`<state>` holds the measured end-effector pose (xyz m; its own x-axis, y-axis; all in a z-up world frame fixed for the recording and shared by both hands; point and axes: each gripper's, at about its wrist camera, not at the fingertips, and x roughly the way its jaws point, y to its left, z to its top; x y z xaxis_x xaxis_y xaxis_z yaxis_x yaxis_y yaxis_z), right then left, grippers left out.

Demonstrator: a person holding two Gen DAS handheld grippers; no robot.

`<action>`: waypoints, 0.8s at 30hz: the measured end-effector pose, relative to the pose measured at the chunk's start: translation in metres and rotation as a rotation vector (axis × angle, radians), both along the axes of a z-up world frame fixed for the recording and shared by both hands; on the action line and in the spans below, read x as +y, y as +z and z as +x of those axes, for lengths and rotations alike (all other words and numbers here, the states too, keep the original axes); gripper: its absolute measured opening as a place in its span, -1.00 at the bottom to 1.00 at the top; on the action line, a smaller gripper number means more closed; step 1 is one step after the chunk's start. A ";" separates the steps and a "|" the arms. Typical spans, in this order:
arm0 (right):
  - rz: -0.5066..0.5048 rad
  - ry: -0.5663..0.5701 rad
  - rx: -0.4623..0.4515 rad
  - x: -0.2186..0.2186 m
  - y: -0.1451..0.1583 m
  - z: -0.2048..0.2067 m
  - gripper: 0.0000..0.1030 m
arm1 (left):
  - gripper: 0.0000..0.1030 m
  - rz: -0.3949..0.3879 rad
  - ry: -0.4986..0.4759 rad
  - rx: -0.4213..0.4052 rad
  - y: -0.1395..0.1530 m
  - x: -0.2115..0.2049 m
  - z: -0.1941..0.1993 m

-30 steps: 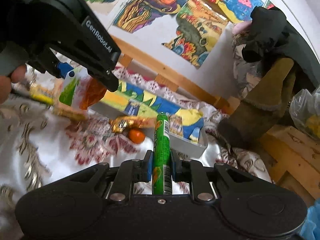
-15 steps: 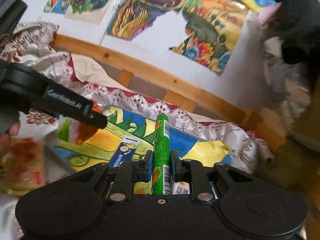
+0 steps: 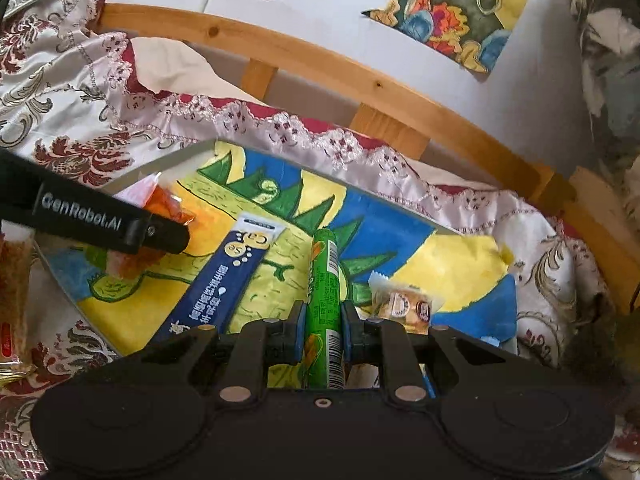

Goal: Organize snacks
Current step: 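Lower orange packet into the tray with left tool while right tool lowers green stick, then open both tools and pull them back up from the tray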

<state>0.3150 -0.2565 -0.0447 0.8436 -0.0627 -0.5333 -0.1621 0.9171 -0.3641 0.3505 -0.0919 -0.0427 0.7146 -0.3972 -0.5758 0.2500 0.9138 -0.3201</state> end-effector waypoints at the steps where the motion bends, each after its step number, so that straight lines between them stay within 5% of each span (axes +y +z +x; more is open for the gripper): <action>1: -0.003 -0.003 0.002 0.000 -0.002 0.000 -0.63 | -0.04 0.005 -0.001 0.002 -0.002 0.000 0.000; 6: 0.001 -0.029 0.004 -0.003 -0.005 0.001 -0.63 | -0.01 0.018 -0.003 0.009 0.000 -0.002 0.000; 12: 0.028 -0.056 -0.083 -0.011 0.012 -0.013 -0.27 | 0.61 0.040 0.002 -0.009 0.008 -0.002 -0.008; 16: 0.062 -0.065 -0.183 -0.019 0.033 -0.036 0.14 | 0.71 0.022 0.022 -0.018 0.020 0.004 -0.018; 24: 0.180 -0.082 -0.300 -0.028 0.081 -0.087 0.60 | 0.99 -0.034 0.097 -0.126 0.064 0.027 -0.065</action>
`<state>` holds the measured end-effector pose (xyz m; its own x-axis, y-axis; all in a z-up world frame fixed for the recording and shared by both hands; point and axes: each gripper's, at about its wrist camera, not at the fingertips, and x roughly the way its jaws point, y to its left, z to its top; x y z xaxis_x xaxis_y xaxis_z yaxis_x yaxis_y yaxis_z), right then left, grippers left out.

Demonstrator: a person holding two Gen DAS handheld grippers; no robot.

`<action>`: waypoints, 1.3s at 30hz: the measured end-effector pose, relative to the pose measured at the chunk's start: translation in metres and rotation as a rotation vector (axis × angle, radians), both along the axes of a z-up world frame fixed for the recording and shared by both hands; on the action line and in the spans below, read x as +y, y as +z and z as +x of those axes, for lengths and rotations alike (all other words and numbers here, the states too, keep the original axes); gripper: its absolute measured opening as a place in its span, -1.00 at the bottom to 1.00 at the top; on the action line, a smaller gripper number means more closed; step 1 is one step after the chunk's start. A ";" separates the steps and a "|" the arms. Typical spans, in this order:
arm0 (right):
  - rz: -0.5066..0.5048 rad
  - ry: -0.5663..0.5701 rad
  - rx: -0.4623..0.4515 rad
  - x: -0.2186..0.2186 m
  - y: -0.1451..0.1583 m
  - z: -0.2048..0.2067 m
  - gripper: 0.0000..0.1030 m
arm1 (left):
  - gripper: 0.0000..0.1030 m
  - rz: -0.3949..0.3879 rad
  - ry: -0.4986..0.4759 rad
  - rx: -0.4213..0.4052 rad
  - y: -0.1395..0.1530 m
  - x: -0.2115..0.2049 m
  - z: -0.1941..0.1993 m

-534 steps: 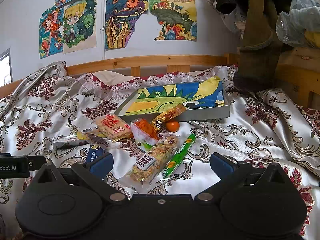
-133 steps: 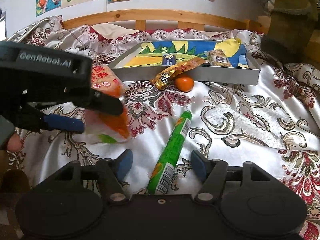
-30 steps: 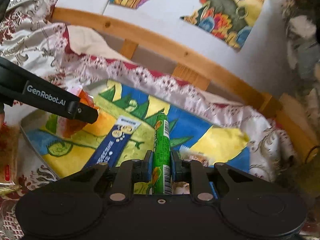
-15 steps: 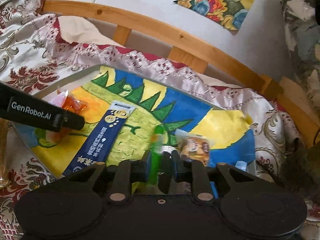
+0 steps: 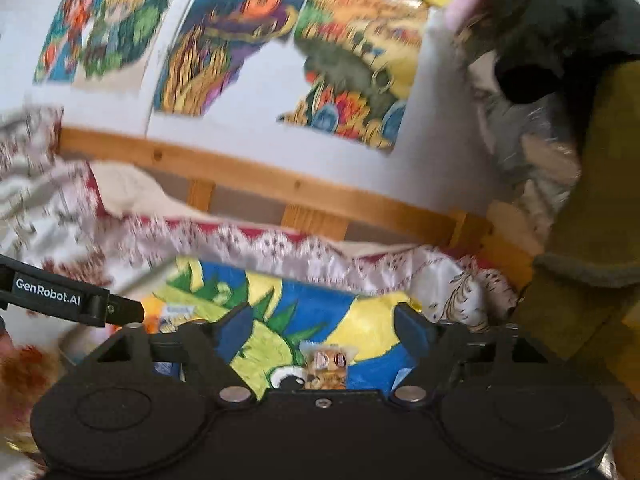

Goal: Organize snacks
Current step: 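Open both tools and pull them back up from the tray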

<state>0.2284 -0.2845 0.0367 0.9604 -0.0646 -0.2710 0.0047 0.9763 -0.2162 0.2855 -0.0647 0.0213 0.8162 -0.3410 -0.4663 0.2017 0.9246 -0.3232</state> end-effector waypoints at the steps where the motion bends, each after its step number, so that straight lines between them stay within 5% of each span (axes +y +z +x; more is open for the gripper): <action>1: 0.007 0.007 -0.014 0.001 0.005 -0.008 0.64 | 0.99 -0.002 0.009 -0.016 0.006 0.003 -0.007; 9: 0.053 0.053 -0.085 0.010 0.038 -0.070 0.88 | 0.99 0.018 0.035 -0.123 0.046 0.019 -0.068; 18: 0.155 0.063 -0.119 0.021 0.046 -0.144 0.98 | 0.99 0.090 0.021 -0.171 0.053 0.032 -0.134; 39: 0.219 0.020 0.010 0.035 0.001 -0.228 0.98 | 0.99 0.198 0.060 -0.070 0.016 0.055 -0.218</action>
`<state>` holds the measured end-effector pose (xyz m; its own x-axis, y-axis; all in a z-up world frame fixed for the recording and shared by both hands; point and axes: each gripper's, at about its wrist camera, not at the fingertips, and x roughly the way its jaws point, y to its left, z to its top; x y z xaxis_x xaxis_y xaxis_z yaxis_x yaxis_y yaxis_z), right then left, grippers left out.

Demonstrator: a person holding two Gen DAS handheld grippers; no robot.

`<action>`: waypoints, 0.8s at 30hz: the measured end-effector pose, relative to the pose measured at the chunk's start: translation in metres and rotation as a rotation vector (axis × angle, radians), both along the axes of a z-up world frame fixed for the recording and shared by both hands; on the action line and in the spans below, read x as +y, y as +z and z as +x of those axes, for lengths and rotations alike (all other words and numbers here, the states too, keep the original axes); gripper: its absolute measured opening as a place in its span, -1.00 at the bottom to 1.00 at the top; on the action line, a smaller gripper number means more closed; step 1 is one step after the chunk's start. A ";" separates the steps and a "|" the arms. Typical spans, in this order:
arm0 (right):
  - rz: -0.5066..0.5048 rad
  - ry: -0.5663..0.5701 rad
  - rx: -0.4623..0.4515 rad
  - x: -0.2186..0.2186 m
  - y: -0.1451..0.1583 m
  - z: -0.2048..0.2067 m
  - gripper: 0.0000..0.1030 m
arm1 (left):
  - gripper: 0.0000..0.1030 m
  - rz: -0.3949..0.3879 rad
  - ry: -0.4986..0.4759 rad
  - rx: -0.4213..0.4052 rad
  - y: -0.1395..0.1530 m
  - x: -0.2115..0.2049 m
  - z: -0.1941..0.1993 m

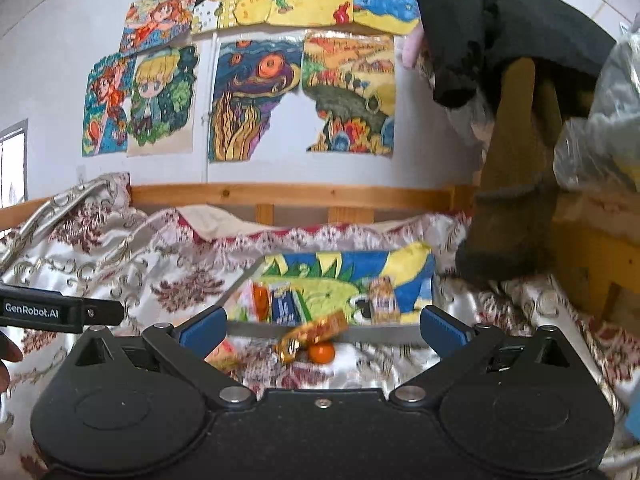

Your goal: Organize snacks

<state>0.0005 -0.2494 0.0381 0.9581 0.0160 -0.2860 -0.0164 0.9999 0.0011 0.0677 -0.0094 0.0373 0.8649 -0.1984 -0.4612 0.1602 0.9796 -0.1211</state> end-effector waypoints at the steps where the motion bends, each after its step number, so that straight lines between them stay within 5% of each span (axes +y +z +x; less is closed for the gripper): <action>1: 0.003 0.001 0.006 0.000 -0.002 -0.002 0.98 | 0.99 0.004 0.003 0.004 -0.001 0.001 -0.001; 24: 0.004 0.033 0.097 0.015 -0.025 -0.016 0.99 | 0.99 0.070 0.022 0.083 -0.024 0.001 -0.018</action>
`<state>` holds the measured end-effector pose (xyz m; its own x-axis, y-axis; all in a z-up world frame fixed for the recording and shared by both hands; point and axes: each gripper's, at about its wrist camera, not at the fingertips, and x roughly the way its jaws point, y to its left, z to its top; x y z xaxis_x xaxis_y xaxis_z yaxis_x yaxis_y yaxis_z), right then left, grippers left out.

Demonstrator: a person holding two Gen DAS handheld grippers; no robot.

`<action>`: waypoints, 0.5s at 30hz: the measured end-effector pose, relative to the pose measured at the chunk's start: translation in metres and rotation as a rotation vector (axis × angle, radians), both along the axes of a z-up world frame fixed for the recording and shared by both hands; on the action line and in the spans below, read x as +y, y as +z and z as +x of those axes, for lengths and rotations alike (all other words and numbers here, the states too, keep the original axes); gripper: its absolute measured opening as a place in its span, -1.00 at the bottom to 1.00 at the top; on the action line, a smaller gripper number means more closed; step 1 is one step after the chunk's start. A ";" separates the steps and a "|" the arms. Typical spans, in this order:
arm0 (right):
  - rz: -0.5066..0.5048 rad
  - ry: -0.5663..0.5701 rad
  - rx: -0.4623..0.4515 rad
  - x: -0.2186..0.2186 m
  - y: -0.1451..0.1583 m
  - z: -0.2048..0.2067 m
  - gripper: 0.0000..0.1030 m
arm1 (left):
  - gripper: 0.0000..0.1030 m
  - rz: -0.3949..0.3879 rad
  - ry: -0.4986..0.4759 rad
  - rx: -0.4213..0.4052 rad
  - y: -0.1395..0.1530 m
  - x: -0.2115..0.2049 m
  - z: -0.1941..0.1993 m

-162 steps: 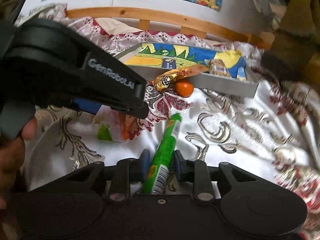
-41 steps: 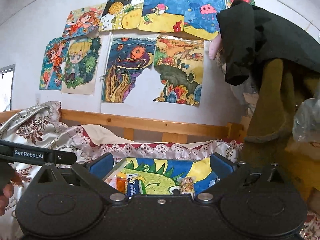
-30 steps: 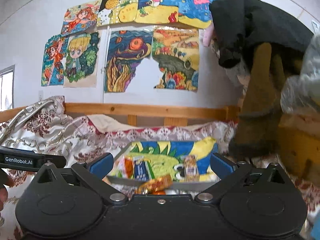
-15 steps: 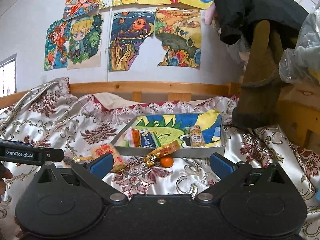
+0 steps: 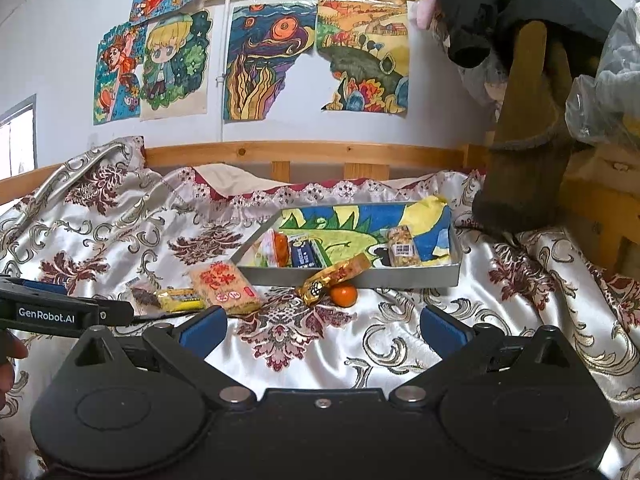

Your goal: Organize snacks

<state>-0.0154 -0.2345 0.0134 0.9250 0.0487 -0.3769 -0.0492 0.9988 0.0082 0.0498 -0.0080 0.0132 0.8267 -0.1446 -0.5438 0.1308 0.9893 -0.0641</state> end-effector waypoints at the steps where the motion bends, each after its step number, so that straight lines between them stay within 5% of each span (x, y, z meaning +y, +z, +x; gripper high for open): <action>1: 0.001 0.000 0.005 0.000 -0.001 0.000 0.99 | 0.99 0.002 0.000 0.002 0.000 0.000 0.000; 15: 0.012 0.002 0.084 0.001 -0.016 0.007 0.98 | 0.99 0.047 0.009 0.048 -0.009 -0.002 0.001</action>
